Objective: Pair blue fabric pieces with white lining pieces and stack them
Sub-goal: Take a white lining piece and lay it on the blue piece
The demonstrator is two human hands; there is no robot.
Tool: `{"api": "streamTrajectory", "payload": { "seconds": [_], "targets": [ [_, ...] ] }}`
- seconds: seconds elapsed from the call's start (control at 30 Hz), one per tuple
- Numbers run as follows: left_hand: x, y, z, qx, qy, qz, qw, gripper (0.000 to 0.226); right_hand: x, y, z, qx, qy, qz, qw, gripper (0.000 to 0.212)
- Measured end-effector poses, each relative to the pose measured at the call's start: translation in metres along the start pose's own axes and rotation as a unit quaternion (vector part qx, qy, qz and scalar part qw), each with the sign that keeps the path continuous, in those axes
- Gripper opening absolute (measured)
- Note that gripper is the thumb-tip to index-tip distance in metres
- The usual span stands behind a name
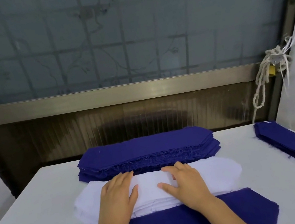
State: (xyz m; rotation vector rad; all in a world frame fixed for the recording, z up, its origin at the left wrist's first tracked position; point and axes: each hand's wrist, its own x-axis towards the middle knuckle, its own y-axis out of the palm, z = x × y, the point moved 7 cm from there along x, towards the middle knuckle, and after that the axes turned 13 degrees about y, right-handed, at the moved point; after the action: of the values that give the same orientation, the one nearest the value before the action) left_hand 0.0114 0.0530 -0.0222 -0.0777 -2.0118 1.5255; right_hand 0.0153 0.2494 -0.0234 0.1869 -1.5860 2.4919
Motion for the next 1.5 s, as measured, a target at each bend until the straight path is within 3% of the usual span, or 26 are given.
{"api": "streamTrajectory", "payload": {
  "seconds": [0.33,0.57,1.07,1.37,1.5],
  "targets": [
    [0.001,0.000,0.001,0.013,-0.022,0.035,0.999,0.041,0.000,-0.002,0.001,0.023,0.002,-0.008,1.000,0.043],
    [-0.004,0.008,0.014,0.064,-0.067,0.093,0.991,0.054,0.001,-0.003,0.002,0.028,0.004,-0.009,1.000,0.041],
    [-0.003,-0.014,0.007,-0.034,-0.044,-0.012,0.998,0.016,0.000,-0.003,0.002,0.017,0.004,-0.016,1.000,0.042],
    [0.001,-0.030,0.009,-0.004,0.006,-0.067,0.998,0.024,0.002,-0.001,-0.002,0.058,-0.002,0.037,0.998,0.040],
    [0.000,-0.028,0.011,-0.048,-0.009,-0.067,0.997,0.016,0.002,-0.001,-0.002,0.061,-0.004,0.033,0.998,0.041]
  ]
}}
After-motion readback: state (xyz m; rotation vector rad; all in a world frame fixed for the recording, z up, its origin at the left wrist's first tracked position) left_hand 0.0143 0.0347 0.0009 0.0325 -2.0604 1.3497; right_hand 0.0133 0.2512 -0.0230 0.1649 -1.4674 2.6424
